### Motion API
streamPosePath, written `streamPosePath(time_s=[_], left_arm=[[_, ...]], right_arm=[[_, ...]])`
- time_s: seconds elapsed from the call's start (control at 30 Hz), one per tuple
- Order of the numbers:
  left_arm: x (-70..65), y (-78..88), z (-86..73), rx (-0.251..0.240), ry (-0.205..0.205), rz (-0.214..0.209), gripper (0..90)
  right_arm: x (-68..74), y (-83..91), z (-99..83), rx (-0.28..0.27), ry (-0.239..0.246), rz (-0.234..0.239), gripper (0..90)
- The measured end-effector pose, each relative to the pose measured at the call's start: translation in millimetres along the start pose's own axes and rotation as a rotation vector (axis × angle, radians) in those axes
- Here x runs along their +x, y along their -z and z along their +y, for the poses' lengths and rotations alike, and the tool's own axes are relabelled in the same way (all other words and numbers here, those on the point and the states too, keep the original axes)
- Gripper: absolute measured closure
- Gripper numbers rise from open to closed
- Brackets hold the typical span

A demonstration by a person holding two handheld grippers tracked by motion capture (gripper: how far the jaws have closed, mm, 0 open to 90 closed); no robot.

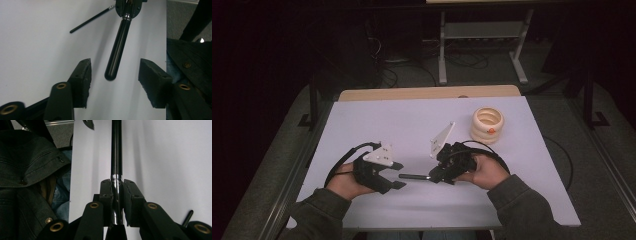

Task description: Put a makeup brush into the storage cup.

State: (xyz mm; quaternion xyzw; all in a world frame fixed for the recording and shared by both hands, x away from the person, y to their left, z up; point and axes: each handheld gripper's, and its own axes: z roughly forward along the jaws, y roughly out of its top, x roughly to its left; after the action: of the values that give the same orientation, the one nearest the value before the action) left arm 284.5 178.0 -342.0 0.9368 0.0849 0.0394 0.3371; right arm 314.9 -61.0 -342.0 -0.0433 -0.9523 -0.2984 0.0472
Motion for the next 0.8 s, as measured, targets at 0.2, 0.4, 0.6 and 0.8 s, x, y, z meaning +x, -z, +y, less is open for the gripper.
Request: streamPosePath(time_s=[0.2,0.4,0.6,0.8], left_arm=[[-1.2,-8.4,5.7,0.029,-0.033,-0.043,54.9],[-3.5,-16.3,8.9,0.071,-0.078,-0.091,72.3],[-5.1,-21.6,8.6,0.111,-0.095,-0.125,75.6],[-7.0,-23.6,8.1,0.118,-0.108,-0.126,79.0]], right_arm=[[3.6,-3.5,0.8,0.006,0.020,0.012,77.2],[7.7,-9.0,2.5,0.025,0.034,0.039,77.3],[10.2,-10.6,4.5,0.033,0.048,0.050,77.3],[12.6,-11.7,4.7,0.037,0.063,0.048,77.2]])
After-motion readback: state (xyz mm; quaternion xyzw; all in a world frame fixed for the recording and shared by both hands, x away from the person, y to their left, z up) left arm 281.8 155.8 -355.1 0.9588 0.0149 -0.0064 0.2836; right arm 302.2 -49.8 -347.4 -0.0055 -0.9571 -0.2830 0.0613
